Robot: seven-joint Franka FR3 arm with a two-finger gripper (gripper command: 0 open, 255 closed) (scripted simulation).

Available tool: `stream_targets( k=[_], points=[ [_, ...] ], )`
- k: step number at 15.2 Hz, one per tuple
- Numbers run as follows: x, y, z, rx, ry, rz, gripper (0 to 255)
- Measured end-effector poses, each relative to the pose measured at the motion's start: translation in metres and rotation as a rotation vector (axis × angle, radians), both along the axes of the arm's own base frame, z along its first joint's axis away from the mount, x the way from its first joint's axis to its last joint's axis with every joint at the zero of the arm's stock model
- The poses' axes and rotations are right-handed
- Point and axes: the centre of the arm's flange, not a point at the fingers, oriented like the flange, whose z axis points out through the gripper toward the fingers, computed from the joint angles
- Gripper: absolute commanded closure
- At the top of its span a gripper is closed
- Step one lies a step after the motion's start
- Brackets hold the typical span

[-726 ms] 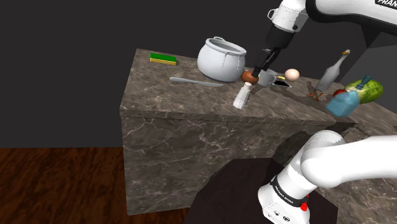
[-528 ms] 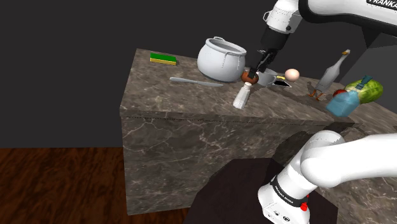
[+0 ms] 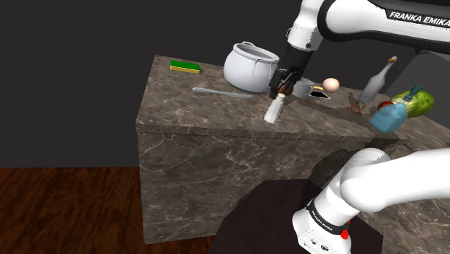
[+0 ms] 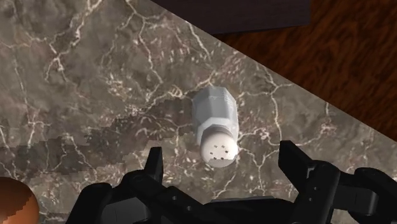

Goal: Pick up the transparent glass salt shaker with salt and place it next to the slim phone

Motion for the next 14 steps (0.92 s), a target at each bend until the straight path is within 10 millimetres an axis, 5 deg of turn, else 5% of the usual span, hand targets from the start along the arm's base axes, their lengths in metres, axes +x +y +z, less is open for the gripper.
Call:
stream_targets(
  k=[8, 9, 14],
  points=[
    [-0.0001, -0.0008, -0.0130, 0.000, 0.000, -0.001, 0],
    [-0.0001, -0.0008, -0.0130, 0.000, 0.000, -0.001, 255],
    [0.0000, -0.0008, -0.0127, 0.000, -0.001, 0.000, 255]
  ],
)
